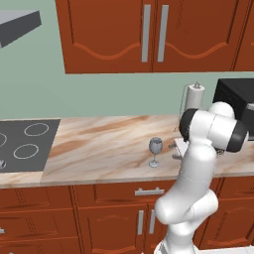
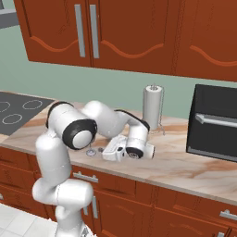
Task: Retrieve the wine glasses from the counter and place one next to each plate.
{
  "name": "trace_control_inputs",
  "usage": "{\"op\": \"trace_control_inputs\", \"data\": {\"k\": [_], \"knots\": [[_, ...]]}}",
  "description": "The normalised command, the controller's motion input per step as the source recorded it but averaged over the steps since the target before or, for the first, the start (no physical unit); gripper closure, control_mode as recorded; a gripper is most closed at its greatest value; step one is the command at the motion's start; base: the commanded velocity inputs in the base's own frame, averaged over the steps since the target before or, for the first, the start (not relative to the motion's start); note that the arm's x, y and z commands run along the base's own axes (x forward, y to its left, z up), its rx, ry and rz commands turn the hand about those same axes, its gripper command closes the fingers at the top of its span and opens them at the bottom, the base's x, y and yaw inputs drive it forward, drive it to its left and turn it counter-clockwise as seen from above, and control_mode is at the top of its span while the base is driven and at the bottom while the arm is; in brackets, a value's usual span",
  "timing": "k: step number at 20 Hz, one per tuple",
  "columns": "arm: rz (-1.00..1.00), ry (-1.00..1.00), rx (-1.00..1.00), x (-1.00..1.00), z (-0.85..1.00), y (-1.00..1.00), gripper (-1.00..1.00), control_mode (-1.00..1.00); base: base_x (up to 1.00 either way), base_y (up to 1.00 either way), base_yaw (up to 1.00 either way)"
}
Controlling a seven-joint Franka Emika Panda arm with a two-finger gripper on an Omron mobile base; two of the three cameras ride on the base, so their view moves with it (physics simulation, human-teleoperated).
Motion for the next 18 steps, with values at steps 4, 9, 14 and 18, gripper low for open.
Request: {"op": "trace_control_inputs", "data": {"k": [4,9,14,18], "knots": [[0.00,0.04,0.00,0.16,-0.03,0.00,-1.00,-1.00,0.00,0.00,0.00],[0.00,0.05,0.00,-0.01,0.00,0.01,-1.00,-1.00,0.00,0.00,0.00],[0.00,0.00,0.00,-0.15,0.02,0.12,-1.00,-1.00,0.00,0.00,0.00],[0.00,-0.02,-0.01,-0.07,0.01,0.25,-1.00,-1.00,0.00,0.00,0.00]]}}
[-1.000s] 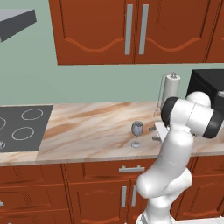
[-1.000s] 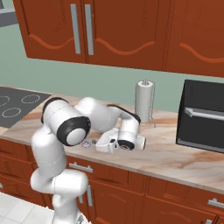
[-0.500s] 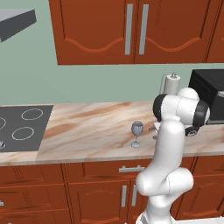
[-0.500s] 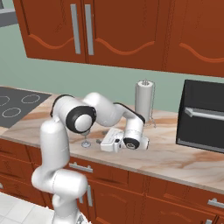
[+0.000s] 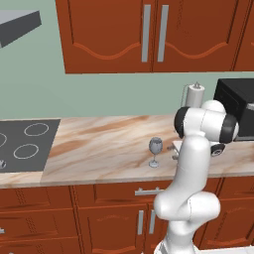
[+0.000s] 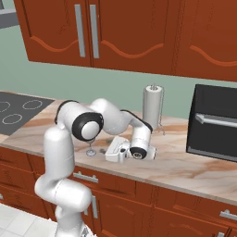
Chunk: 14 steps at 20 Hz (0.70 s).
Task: Retrieve the wine glasses from the counter and place one next to each plate.
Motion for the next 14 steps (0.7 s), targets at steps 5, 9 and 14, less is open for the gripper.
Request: {"op": "trace_control_inputs", "data": {"k": [5,9,14], "knots": [[0.00,-0.01,-0.03,-0.01,0.05,0.28,-1.00,-1.00,0.00,0.00,0.00],[0.00,0.00,-0.02,0.00,0.16,0.16,-1.00,-1.00,0.00,0.00,0.00],[0.00,0.00,0.00,0.00,0.03,0.11,-1.00,-1.00,0.00,0.00,0.00]]}}
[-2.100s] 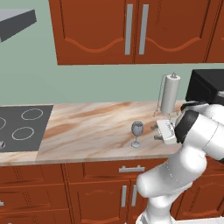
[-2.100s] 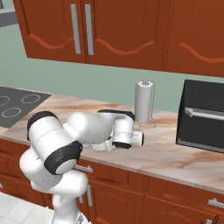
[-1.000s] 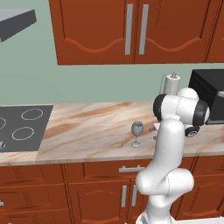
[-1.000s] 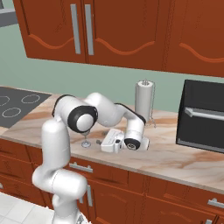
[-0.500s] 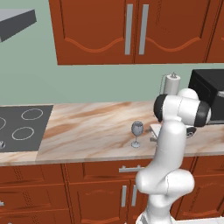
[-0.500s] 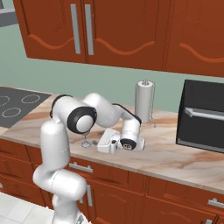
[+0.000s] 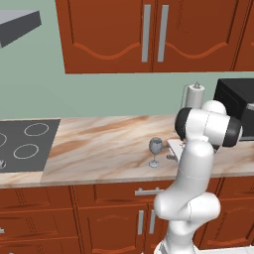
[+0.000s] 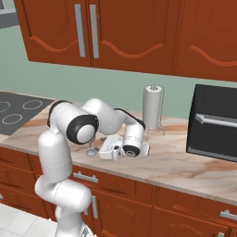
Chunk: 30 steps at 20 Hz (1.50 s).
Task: Retrieve the wine glasses from the counter and place one next to each plate.
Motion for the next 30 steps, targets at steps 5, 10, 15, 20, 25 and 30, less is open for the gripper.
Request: {"op": "trace_control_inputs", "data": {"k": [5,10,15,20,25,30], "knots": [[0.01,0.00,0.00,-0.20,0.01,0.06,-1.00,-1.00,0.00,0.00,0.00],[0.02,-0.01,0.00,-0.32,0.05,0.13,-1.00,-1.00,0.00,0.00,0.00],[0.01,0.00,-0.04,-0.02,0.07,0.24,-1.00,-1.00,0.00,0.00,0.00],[0.00,0.12,0.00,0.17,0.01,-0.04,-1.00,-1.00,0.00,0.00,0.00],[-0.03,0.12,0.00,0.02,0.00,-0.09,-1.00,-1.00,0.00,0.00,0.00],[-0.04,0.06,0.00,0.00,0.00,-0.02,-1.00,-1.00,0.00,0.00,0.00]]}}
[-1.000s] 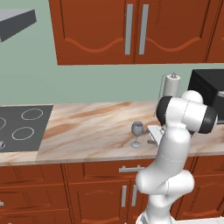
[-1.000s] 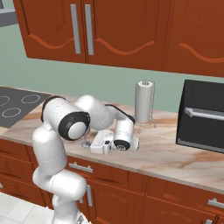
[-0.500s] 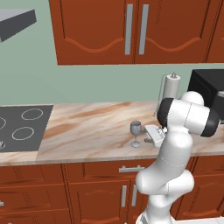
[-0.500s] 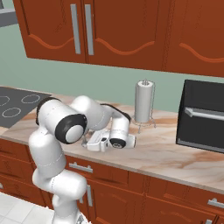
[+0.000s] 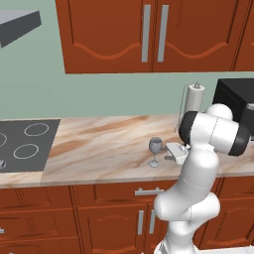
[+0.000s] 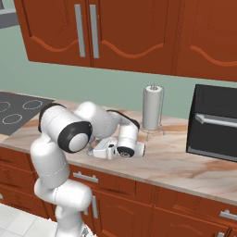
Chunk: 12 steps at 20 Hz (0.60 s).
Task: Retrieve the wine glasses from the counter and place one next to each plate.
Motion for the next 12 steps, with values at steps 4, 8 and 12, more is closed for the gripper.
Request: {"op": "trace_control_inputs", "data": {"k": [4,8,12], "knots": [[-0.07,0.00,0.00,0.01,0.00,0.00,-1.00,-1.00,0.00,0.00,0.00],[-0.09,0.00,0.00,0.00,0.00,-0.01,-1.00,-1.00,0.00,0.00,0.00],[-0.08,0.00,0.00,0.04,0.00,0.01,-1.00,-1.00,0.00,0.00,0.00]]}}
